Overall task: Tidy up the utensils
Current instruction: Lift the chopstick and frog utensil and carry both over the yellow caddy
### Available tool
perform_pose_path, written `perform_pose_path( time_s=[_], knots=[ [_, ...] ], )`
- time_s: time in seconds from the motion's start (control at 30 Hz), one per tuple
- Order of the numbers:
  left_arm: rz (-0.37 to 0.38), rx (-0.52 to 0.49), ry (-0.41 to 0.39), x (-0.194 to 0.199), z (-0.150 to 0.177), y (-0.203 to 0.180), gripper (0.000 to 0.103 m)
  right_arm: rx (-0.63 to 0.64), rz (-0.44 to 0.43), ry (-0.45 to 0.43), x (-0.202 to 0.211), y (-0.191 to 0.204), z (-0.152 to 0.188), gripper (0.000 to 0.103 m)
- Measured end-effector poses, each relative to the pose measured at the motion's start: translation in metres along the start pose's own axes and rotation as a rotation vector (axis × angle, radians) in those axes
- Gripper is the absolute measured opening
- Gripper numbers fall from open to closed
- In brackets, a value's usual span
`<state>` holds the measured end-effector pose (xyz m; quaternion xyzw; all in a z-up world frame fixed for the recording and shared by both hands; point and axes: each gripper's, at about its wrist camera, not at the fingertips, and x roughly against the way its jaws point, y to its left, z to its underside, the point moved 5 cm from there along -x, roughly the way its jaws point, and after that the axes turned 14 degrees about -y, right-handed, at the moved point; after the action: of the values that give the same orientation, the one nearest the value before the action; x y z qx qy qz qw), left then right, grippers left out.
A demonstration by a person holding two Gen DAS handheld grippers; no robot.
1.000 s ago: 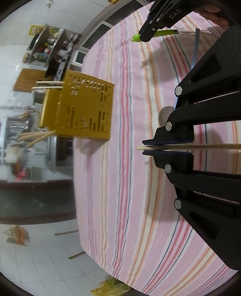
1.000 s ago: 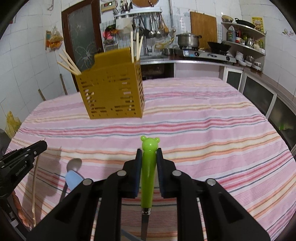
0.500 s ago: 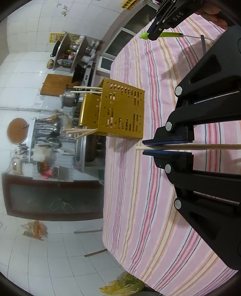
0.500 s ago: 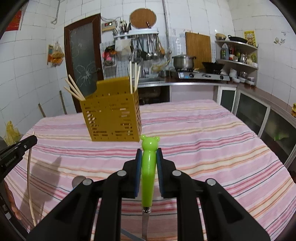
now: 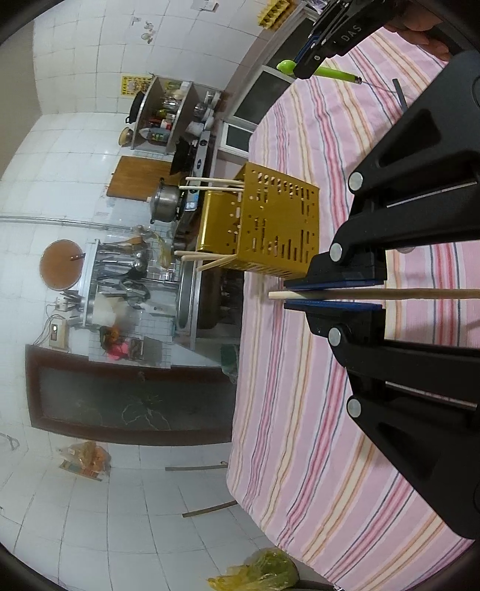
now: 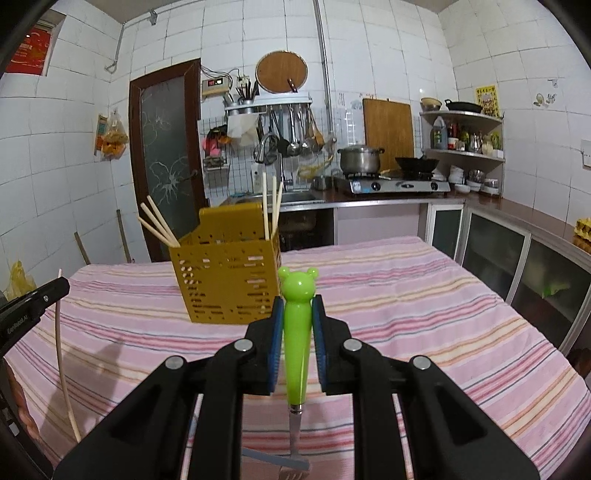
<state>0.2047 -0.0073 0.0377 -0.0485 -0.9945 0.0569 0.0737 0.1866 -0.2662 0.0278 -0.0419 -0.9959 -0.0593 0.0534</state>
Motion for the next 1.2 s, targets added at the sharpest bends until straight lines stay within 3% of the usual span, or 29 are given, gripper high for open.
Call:
perform_pose_path(
  time_s=[0.5, 1.2],
  knots=[
    [0.026, -0.002, -0.089, 0.002, -0.027, -0.001, 0.004, 0.011, 0.002, -0.042, -0.007, 0.007, -0.018, 0.016],
    [0.045, -0.011, -0.134, -0.007, -0.051, -0.010, 0.004, 0.023, -0.007, -0.056, -0.014, 0.013, -0.034, 0.016]
  ],
)
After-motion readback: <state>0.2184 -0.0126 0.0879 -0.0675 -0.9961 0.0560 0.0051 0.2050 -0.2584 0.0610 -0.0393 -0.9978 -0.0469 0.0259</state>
